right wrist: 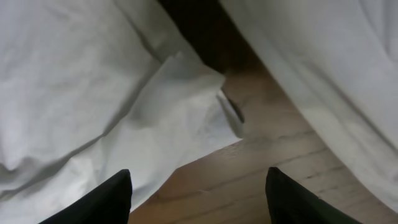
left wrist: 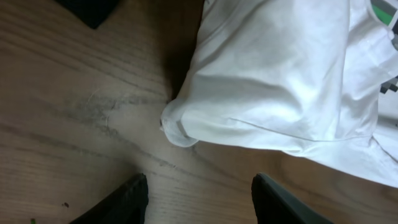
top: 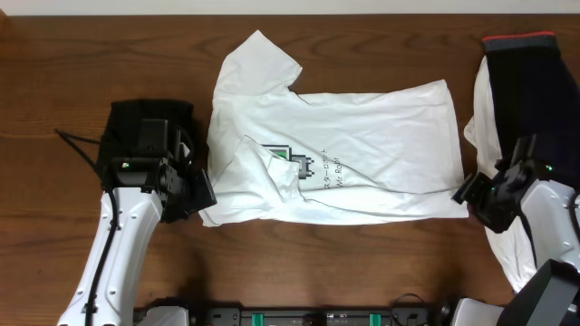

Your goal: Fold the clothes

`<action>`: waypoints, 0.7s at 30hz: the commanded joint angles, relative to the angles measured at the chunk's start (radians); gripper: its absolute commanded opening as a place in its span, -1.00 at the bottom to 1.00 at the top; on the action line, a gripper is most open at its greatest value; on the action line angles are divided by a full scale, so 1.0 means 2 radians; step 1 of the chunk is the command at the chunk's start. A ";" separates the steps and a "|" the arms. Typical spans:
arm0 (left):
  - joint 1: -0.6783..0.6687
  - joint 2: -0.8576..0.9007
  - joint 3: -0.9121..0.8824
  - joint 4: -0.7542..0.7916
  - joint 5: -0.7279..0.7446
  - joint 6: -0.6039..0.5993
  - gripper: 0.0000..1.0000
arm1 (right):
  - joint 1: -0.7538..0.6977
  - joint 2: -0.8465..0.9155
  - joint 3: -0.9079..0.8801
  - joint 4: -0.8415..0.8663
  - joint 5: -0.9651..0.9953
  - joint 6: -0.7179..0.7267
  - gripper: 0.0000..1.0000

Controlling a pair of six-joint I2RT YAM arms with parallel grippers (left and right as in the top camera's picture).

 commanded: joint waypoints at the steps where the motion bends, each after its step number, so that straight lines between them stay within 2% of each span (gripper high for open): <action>1: 0.002 -0.003 0.010 -0.005 0.013 0.005 0.12 | -0.006 0.002 0.006 -0.001 0.005 -0.002 0.35; 7: 0.002 -0.003 0.017 0.012 0.083 0.013 0.11 | -0.006 0.002 0.006 0.006 0.002 -0.002 0.35; 12: 0.001 -0.004 0.042 0.016 0.110 0.015 0.08 | -0.006 0.002 -0.006 0.005 0.003 -0.002 0.25; 16: 0.002 -0.004 0.055 0.016 0.110 0.020 0.08 | -0.006 0.002 -0.046 0.048 0.006 0.011 -0.05; 19: 0.002 -0.003 0.055 0.020 0.109 0.022 0.08 | -0.006 0.002 -0.059 0.072 0.006 0.013 -0.13; 21: 0.002 -0.003 0.055 0.022 0.109 0.022 0.08 | -0.006 0.002 -0.059 0.083 0.006 0.013 -0.11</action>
